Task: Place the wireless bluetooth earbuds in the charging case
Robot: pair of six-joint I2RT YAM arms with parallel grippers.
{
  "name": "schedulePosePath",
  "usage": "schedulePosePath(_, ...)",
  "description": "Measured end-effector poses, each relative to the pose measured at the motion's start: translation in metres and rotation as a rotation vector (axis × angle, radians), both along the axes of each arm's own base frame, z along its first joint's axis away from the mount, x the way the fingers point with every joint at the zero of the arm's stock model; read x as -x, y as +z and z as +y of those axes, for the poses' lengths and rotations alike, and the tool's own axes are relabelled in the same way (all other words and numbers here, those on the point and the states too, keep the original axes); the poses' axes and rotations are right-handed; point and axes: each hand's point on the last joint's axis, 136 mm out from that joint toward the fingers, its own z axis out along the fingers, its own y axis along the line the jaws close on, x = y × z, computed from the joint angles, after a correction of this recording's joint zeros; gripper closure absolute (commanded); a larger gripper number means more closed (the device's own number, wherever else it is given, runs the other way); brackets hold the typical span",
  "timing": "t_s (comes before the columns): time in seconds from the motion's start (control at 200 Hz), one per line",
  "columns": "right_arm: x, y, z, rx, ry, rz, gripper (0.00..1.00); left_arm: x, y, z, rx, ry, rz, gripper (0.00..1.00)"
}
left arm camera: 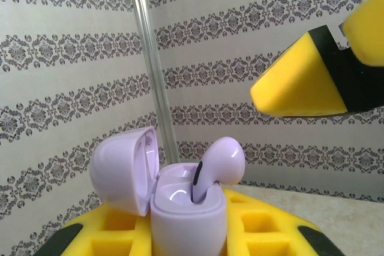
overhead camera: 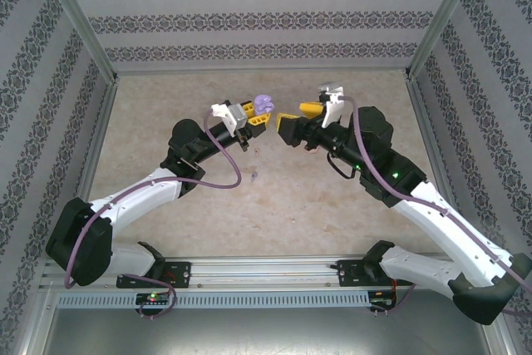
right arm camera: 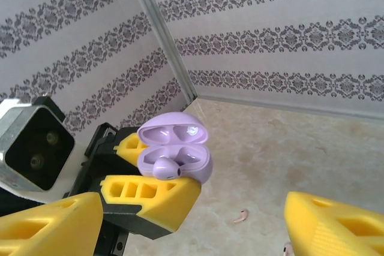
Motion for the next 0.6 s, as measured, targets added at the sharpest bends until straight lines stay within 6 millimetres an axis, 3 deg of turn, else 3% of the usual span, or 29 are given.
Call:
schedulePosePath(0.09,-0.001,-0.004,-0.004,-0.008,-0.013,0.042,0.36,0.0,0.0,0.0,0.001,0.0,-0.001,1.0)
schedulePosePath(0.26,-0.01,-0.016,-0.011,0.012,-0.053,0.139,0.81,0.0,-0.002,0.0,-0.001,0.0,0.001,1.0)
schedulePosePath(0.355,-0.022,-0.019,-0.013,0.021,-0.08,0.188,0.97,0.0,-0.002,0.0,-0.004,0.0,0.0,1.0)
schedulePosePath(0.6,-0.035,-0.04,-0.003,0.049,-0.057,0.3,1.0,0.001,-0.007,0.0,-0.017,0.0,-0.005,1.0)
